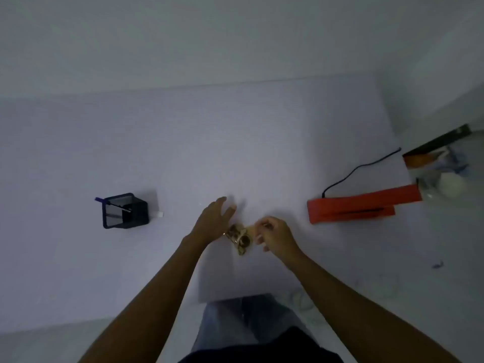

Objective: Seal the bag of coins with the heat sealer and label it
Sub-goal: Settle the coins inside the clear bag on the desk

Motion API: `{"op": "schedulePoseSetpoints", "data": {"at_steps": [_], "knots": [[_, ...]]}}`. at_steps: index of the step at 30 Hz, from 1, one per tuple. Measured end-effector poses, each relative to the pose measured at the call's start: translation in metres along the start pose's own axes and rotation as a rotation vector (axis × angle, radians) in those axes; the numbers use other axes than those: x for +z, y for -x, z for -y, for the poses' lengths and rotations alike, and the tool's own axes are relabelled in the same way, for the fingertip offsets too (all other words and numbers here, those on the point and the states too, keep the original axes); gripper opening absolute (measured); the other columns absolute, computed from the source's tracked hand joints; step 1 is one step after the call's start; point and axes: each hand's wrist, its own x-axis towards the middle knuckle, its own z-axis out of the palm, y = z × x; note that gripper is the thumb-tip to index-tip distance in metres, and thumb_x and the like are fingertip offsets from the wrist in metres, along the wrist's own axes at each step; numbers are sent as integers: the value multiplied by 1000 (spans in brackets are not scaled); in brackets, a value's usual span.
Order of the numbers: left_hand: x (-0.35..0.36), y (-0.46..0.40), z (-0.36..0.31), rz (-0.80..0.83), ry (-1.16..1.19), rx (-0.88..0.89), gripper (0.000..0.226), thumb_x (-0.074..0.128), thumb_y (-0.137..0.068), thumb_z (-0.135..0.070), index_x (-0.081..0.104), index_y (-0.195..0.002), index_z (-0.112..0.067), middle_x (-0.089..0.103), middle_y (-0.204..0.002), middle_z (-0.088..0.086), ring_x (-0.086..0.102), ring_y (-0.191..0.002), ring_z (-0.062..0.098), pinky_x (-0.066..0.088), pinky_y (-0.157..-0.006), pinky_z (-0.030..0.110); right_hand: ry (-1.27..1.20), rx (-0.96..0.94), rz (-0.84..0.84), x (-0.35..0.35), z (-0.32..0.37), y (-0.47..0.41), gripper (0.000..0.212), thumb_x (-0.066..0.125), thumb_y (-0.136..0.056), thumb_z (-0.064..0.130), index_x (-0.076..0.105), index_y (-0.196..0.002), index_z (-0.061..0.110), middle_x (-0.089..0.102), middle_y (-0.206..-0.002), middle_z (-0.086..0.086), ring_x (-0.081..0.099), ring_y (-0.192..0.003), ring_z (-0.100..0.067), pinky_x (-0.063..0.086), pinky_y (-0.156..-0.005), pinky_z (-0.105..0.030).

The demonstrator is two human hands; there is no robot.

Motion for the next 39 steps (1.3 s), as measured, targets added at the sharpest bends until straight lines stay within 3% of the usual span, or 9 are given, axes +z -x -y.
{"op": "schedulePoseSetpoints", "data": {"at_steps": [3, 6, 11, 15, 18, 23, 26, 32, 39], "knots": [[16, -4, 4, -10, -84, -47, 50, 43, -102, -35, 41, -146, -11, 44, -151, 12, 43, -136, 28, 34, -113, 39, 108, 239, 94, 0, -26, 0, 20, 58, -94, 17, 71, -94, 2, 75, -87, -14, 68, -66, -21, 52, -54, -26], [23, -2, 3, -18, -99, -68, 41, 43, -101, -19, 49, -140, -11, 57, -138, 13, 54, -123, 28, 40, -95, 27, 66, 305, 82, 8, -45, -4, 22, 62, -93, 21, 73, -92, 1, 76, -85, -17, 67, -64, -22, 53, -54, -28], [26, 2, 6, -35, -110, -30, 26, 61, -90, -11, 69, -114, -12, 71, -108, 7, 65, -99, 23, 47, -82, 22, 3, 120, -23, 12, -50, -15, 14, 62, -96, 18, 72, -92, 10, 73, -82, -19, 66, -64, -24, 53, -51, -28], [32, 21, 9, -111, 1, 38, 2, 70, -89, -20, 70, -88, -17, 69, -83, -6, 62, -72, 2, 47, -67, 15, 87, -94, -101, 4, -55, -14, 13, 66, -92, 9, 75, -85, 4, 72, -74, -16, 61, -59, -16, 53, -56, -26], [36, 42, 17, -225, 34, 149, 4, 65, -92, -17, 68, -93, -19, 66, -90, -10, 60, -80, -1, 46, -68, 11, 139, -264, -138, -5, -58, -7, 8, 70, -89, 9, 77, -88, 5, 73, -78, 0, 64, -68, -1, 50, -66, -14], [45, 64, 41, -270, 155, 100, 8, 64, -93, -20, 68, -100, -19, 68, -104, -6, 63, -94, 8, 57, -77, 26, 154, -364, -116, -11, -69, 1, 14, 71, -91, 13, 77, -103, 9, 75, -96, 3, 69, -86, -5, 53, -78, -13], [50, 67, 46, -252, 188, 83, 7, 65, -94, -20, 66, -99, -23, 69, -102, -6, 64, -95, 8, 58, -81, 29, 185, -399, -132, -7, -73, 0, 15, 70, -92, 11, 77, -104, 7, 76, -99, 0, 70, -89, -9, 54, -80, -15], [47, 67, 43, -229, 186, 137, 8, 64, -94, -21, 65, -100, -27, 67, -104, -10, 64, -97, 8, 57, -81, 27, 183, -443, -110, 0, -75, 1, 12, 70, -90, 6, 76, -99, 11, 71, -94, 10, 66, -90, 5, 52, -79, -10], [45, 75, 39, -230, 152, 209, 14, 67, -92, -20, 70, -102, -28, 68, -104, -14, 64, -95, 5, 52, -80, 16, 184, -490, -73, 2, -79, 2, 14, 72, -90, 10, 75, -103, 13, 73, -101, 4, 66, -93, 0, 52, -75, -11]]}}
